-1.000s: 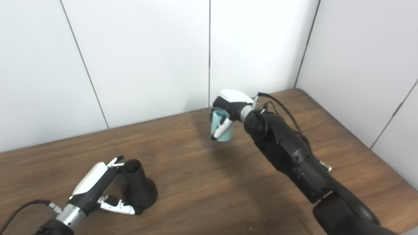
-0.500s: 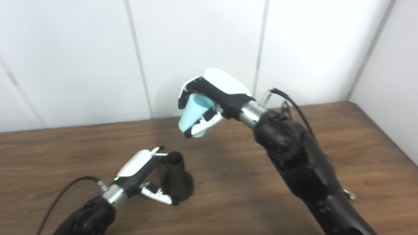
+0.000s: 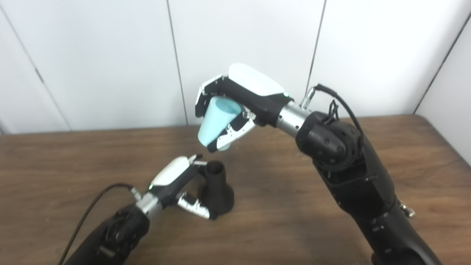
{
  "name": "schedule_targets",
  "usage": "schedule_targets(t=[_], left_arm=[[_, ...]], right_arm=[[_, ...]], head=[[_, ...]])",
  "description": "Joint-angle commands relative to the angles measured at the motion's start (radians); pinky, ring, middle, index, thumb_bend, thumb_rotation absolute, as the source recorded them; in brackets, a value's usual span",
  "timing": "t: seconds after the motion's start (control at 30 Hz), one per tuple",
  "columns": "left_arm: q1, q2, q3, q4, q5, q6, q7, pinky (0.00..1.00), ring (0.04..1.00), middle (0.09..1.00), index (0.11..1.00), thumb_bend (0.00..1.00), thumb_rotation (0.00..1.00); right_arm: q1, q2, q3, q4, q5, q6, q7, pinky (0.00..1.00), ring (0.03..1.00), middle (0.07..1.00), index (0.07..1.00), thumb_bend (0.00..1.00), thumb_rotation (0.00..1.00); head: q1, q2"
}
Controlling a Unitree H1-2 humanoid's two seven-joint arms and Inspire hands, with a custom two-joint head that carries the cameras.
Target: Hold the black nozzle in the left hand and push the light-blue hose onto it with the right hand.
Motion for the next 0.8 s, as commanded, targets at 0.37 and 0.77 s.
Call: schedule_targets(t=[0.37, 0.77], left_arm=[[0.038, 0.000, -0.045, 0.012, 0.058, 0.065, -0.073, 1.00, 0.603, 0.446, 0.509, 0.52, 0.00], [0.043, 0.005, -0.051, -0.009, 0.059, 0.088, -0.079, 1.00, 0.603, 0.449, 0.508, 0.52, 0.00]], right_arm=[[-0.037, -0.016, 0.046, -0.007, -0.044, -0.003, 0.054, 0.34, 0.440, 0.492, 0.502, 0.50, 0.00], [-0.081, -0.001, 0.080, 0.005, -0.139, 0.003, 0.113, 0.40, 0.450, 0.476, 0.474, 0.50, 0.00]], head=[[0.012, 0.024], [0.011, 0.032]])
